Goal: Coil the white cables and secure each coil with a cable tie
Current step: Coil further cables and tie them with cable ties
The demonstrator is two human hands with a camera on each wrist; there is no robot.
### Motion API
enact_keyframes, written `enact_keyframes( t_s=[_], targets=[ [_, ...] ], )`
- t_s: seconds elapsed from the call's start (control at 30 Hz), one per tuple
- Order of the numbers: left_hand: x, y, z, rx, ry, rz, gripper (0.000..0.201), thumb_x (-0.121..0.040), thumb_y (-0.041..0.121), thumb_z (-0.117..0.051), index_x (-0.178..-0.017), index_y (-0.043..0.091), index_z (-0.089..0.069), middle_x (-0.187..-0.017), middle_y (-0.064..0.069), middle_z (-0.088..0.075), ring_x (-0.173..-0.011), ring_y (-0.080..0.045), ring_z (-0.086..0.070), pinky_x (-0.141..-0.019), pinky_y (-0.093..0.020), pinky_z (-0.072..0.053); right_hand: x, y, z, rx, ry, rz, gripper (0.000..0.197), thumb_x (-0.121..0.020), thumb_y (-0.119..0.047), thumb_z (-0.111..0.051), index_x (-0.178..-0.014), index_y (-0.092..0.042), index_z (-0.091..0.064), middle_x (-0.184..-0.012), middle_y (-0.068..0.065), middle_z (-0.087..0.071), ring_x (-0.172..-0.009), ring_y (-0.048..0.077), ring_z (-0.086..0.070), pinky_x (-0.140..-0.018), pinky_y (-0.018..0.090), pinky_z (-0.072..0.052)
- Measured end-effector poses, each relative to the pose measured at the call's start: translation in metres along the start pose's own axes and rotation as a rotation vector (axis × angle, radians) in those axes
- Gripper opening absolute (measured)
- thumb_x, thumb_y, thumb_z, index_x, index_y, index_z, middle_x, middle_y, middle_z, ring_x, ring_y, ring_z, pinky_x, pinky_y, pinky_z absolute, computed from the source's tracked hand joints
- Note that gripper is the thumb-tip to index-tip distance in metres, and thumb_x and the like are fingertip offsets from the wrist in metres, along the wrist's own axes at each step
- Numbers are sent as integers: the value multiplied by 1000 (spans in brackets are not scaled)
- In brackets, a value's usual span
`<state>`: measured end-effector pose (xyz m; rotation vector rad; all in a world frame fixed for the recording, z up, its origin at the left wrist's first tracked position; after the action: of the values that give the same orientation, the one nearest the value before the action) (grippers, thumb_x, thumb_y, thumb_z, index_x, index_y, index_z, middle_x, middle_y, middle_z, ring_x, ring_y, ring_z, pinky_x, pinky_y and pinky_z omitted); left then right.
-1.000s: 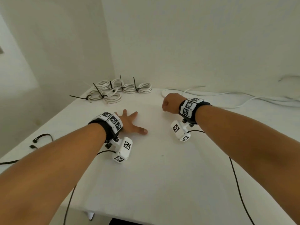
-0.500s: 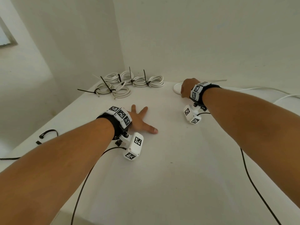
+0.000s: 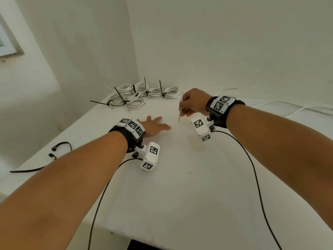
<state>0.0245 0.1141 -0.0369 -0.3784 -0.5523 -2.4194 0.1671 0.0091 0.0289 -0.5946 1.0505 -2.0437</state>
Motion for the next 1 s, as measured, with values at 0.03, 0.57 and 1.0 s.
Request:
enact_keyframes(
  t_s=[0.03, 0.57, 1.0],
  targets=[
    [1, 4, 5, 143, 31, -59, 73, -96, 57, -46, -157, 33, -13, -165, -7, -16, -150, -32, -16, -120, -46, -10, 6, -3, -5, -82, -17, 3, 16, -87, 0, -64, -72, -3, -61, -77, 17, -73, -67, 19, -73, -61, 26, -56],
    [68, 70, 23, 1024, 189, -507, 32, -106, 26, -32, -87, 14, -54, -52, 4, -31, -44, -12, -26, -47, -23, -28, 74, -50, 9, 322, 332, 415, 25, -99, -37, -53, -95, -15, -62, -91, -9, -61, -82, 5, -54, -75, 24, -40],
    [120, 110, 6, 1585, -322, -683, 39, -105, 33, -29, -72, 19, -41, -56, 6, -9, -46, -13, -7, -41, -21, -15, 114, -37, 52, -12, 213, 463, 19, -92, -36, -67, -83, -19, -66, -72, 2, -56, -70, 13, -51, -71, 29, -44]
  ],
)
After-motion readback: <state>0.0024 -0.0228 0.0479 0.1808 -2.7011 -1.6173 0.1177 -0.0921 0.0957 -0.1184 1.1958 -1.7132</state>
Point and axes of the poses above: each hand's wrist, its own x-axis away from the middle knuckle, its own z-axis out of the back of the hand, y = z × x, the point moved 8 cm from there along -x, towards the middle knuckle
